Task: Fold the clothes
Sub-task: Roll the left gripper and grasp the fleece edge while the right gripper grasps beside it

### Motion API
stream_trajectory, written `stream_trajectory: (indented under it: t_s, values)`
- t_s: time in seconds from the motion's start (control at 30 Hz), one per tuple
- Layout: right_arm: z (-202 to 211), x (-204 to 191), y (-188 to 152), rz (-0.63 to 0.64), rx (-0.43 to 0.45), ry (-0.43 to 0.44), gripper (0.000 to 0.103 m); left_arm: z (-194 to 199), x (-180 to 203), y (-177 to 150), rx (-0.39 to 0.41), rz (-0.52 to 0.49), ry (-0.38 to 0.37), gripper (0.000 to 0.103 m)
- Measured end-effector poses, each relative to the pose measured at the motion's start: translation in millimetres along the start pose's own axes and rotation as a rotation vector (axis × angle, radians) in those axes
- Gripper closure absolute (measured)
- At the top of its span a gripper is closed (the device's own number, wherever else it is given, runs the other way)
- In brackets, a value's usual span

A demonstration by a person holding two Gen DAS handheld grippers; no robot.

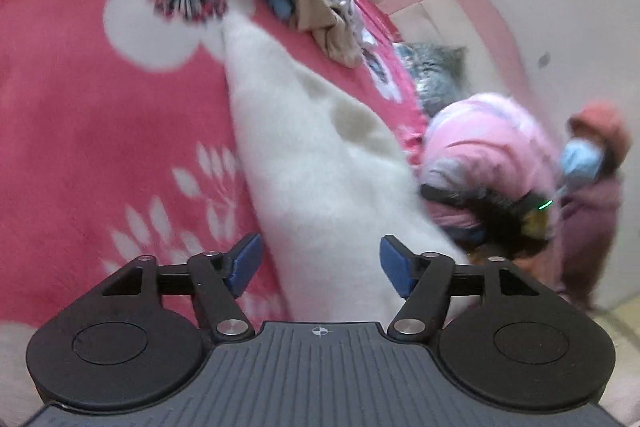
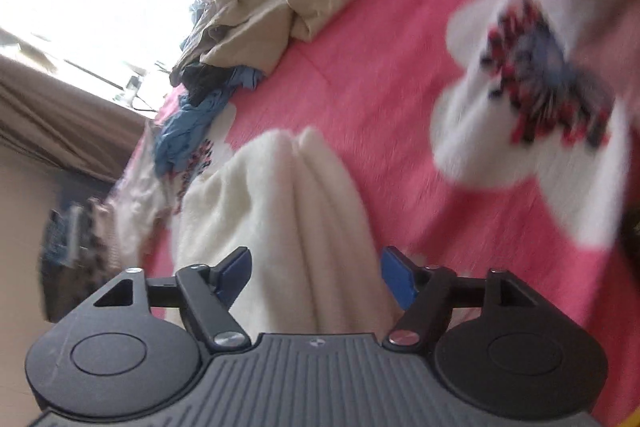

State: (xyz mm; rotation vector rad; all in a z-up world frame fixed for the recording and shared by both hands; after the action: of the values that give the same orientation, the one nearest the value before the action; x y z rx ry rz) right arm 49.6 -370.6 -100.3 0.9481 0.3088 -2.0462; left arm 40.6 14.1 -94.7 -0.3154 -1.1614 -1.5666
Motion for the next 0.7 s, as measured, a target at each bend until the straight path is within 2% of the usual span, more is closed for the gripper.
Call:
stream_trajectory:
  t_s: [0.1, 0.3, 0.5, 0.6, 0.63, 0.7]
  values:
    - [-16, 8, 0, -0.049, -0.045, 0.041, 0.021, -10, -7, -2, -0.006, 0.081, -0.076, 0.031]
    - [-36, 9, 12, -0.082, -0.085, 0.107, 0.017, -35, -19, 6, -0.028, 0.134, -0.107, 0.027]
    - [-56, 3, 37, -0.084, -0.096, 0.17, 0.017, -48, -25, 14, -0.06, 0.151, -0.132, 0.023]
    - [-68, 4, 46, -0.102, -0.126, 0.232, 0.01, -54, -28, 14, -0.07, 0.157, -0.142, 0.023]
    - [-71, 3, 46, -0.098, -0.143, 0.255, 0.005, -56, -29, 14, -0.073, 0.154, -0.144, 0.023]
    - [-71, 0, 42, -0.053, -0.173, 0.262, 0.004, -58, -26, 13, -0.075, 0.133, -0.146, 0.017]
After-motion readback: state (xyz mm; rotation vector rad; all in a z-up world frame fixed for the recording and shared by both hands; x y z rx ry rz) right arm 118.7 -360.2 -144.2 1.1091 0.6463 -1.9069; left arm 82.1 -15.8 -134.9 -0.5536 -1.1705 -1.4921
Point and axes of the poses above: each gripper's, at about its wrist camera, not at the fingertips, and z roughly against the way its jaws point, x to its right, y to its top, the point moved 5 cm from there along -z, roughly the way its jaws point, and after that the axes turned 12 degrees about -z, right-handed, at the moved point
